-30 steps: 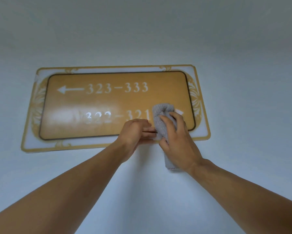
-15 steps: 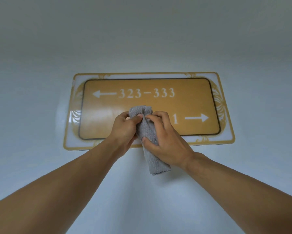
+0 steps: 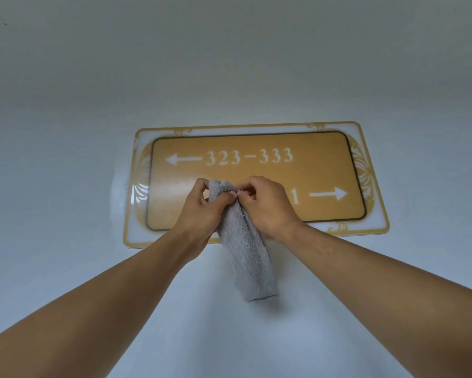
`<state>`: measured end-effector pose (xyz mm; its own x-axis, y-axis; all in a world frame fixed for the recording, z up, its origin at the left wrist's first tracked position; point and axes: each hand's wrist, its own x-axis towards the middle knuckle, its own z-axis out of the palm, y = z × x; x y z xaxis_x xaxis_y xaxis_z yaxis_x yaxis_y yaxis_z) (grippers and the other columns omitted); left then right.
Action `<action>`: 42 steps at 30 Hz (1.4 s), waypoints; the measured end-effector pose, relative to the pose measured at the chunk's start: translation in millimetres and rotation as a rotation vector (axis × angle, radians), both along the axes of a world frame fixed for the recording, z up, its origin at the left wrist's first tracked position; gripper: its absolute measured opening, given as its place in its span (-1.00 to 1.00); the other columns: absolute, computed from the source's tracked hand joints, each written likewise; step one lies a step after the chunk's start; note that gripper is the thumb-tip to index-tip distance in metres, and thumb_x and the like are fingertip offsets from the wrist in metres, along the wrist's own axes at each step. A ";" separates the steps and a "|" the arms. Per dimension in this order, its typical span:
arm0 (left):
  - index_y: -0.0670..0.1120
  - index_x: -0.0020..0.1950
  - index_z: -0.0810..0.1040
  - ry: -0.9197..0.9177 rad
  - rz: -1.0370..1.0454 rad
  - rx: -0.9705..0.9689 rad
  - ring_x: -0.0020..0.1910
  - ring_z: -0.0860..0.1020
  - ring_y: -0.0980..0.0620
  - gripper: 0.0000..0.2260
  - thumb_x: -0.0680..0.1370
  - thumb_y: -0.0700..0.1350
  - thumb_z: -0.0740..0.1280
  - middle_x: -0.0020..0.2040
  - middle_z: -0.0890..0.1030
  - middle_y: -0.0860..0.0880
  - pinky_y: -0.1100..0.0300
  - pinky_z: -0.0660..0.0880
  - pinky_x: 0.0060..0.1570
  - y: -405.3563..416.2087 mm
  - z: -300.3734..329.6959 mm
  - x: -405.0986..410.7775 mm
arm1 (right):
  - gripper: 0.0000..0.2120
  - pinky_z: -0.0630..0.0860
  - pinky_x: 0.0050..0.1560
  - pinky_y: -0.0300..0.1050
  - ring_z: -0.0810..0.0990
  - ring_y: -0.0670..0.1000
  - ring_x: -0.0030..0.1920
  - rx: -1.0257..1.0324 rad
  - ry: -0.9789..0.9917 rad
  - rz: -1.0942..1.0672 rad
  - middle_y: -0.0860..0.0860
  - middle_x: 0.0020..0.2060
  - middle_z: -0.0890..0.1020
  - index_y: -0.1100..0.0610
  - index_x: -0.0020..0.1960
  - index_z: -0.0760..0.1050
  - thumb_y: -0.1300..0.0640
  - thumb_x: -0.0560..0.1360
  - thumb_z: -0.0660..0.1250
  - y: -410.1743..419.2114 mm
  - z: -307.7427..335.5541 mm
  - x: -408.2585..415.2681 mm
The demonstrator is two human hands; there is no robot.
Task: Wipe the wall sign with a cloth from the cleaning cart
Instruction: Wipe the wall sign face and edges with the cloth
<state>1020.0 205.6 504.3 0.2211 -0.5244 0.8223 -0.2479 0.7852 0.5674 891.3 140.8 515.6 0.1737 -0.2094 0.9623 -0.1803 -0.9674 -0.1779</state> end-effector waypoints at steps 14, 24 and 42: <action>-0.04 0.20 0.44 0.133 0.109 0.118 -0.16 0.67 -0.08 -0.41 0.26 -0.30 0.58 -0.02 0.65 -0.12 0.04 0.61 -0.25 6.6 6.2 -6.7 | -0.93 0.30 -0.51 -0.34 0.41 -0.09 -0.39 0.110 0.016 0.051 -0.05 -0.30 0.48 0.12 0.05 0.37 0.16 0.59 0.23 -4.0 -4.4 -20.7; -0.33 -0.05 0.53 0.009 0.091 0.259 -0.05 0.58 -0.16 -0.84 0.40 -0.45 0.28 -0.07 0.60 -0.21 0.03 0.45 -0.05 17.9 1.9 2.9 | -0.76 0.37 -0.42 -0.36 0.52 -0.06 -0.20 0.176 0.028 -0.017 0.02 -0.01 0.58 0.13 0.15 0.48 0.16 0.65 0.05 -8.1 0.3 -41.0; -0.27 -0.05 0.63 0.011 0.203 0.175 -0.18 0.59 -0.10 -0.81 0.42 -0.22 0.53 -0.12 0.64 -0.18 -0.17 0.61 -0.02 -17.4 -2.4 -46.8 | -0.33 0.13 0.30 -0.28 0.23 0.08 0.51 0.129 0.248 -0.352 0.10 0.52 0.27 0.12 0.58 0.10 0.07 0.57 0.32 -9.8 -11.0 -126.8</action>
